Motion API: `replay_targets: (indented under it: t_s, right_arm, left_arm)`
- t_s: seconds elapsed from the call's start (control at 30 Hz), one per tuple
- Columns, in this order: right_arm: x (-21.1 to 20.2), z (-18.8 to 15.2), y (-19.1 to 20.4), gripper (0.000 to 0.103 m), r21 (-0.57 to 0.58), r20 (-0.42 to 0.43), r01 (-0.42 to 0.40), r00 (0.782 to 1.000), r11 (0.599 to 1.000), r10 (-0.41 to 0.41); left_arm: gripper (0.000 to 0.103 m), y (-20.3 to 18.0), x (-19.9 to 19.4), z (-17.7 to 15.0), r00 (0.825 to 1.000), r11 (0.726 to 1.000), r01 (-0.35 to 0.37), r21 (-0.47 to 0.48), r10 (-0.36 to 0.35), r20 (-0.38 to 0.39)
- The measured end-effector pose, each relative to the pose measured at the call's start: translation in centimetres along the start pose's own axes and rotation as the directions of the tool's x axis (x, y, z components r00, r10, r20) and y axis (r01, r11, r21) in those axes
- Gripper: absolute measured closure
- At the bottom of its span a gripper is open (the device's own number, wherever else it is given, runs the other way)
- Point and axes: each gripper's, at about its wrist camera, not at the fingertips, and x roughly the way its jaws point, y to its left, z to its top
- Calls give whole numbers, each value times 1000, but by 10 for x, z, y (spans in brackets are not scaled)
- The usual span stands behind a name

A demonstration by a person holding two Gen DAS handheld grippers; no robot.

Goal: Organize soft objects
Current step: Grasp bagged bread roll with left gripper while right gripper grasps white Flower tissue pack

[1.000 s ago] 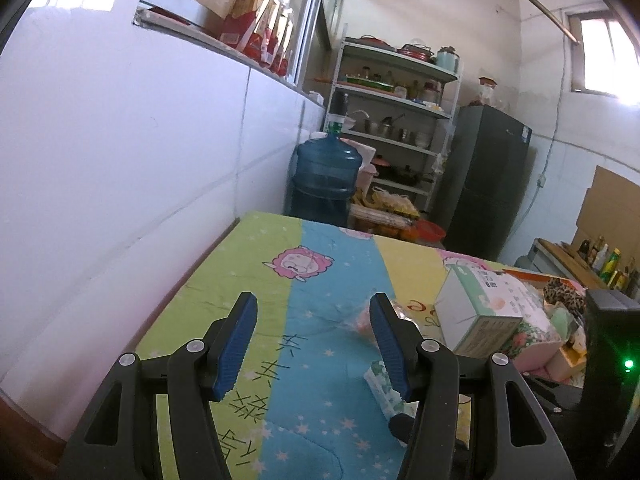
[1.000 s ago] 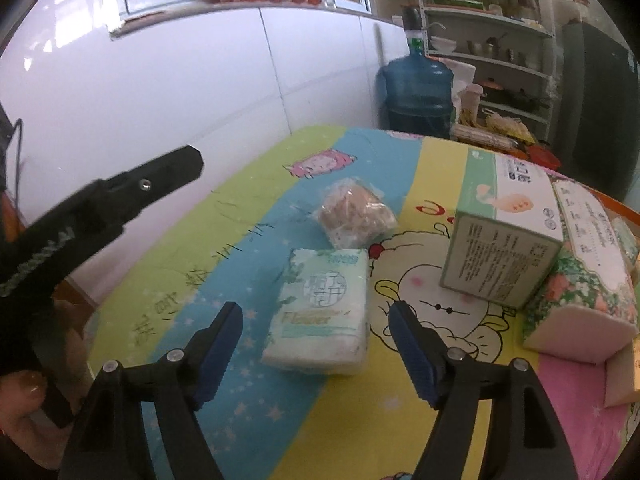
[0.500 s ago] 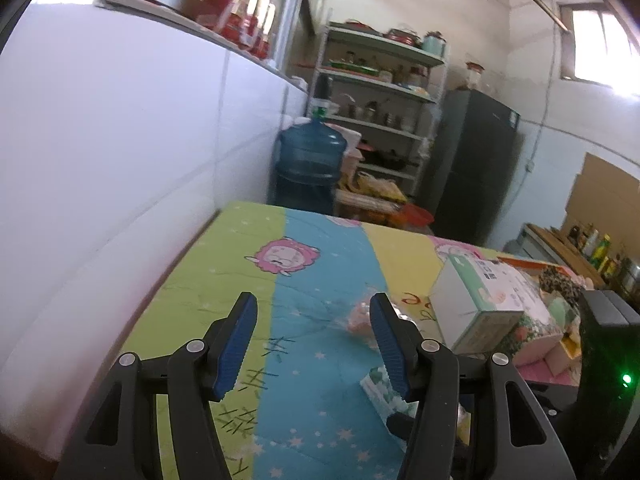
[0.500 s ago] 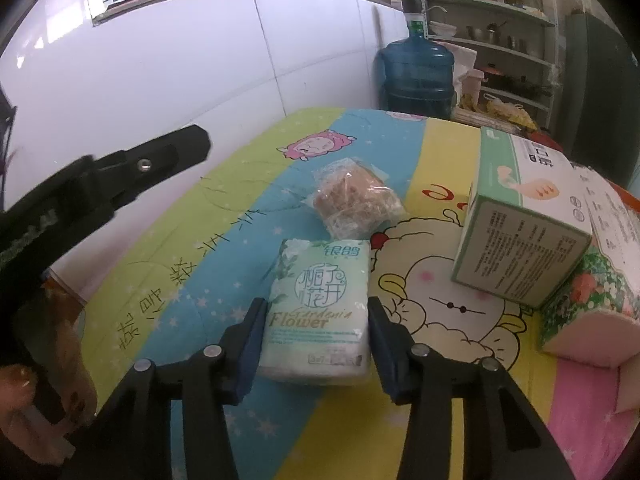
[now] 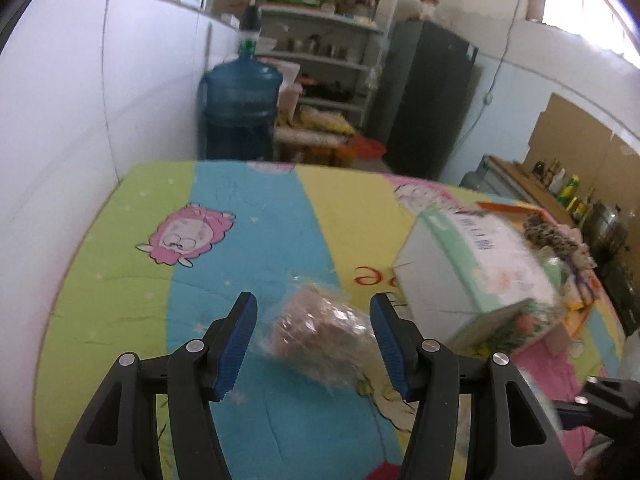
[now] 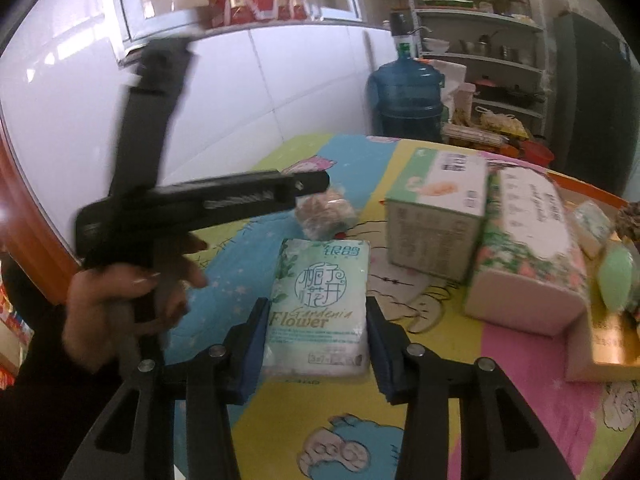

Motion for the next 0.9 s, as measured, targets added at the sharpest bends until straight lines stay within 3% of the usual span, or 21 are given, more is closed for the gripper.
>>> replay_targets:
  t_s: [0.1,0.37,0.63,0.9]
  right_arm:
    - [-6,0,-7,57,9,12,-14,1000,1000,14]
    - [-3,1,-20,57,28,11,-46,999,999,46]
    - [-2,-4,-22,57,50,15,-53,999,997,52]
    - [-6,-4,-26,57,66,27,-48,999,997,47]
  left_arm:
    - [43,0,15,-1,999,1000,26,-12,-26,-36]
    - [43,5,21,-4,998,998,50,-47,-51,-30]
    - [44,-3,26,-6,997,998,59,-23,-60,-58]
    - [49,-16,24,-9,998,999,21,27,-20,-58]
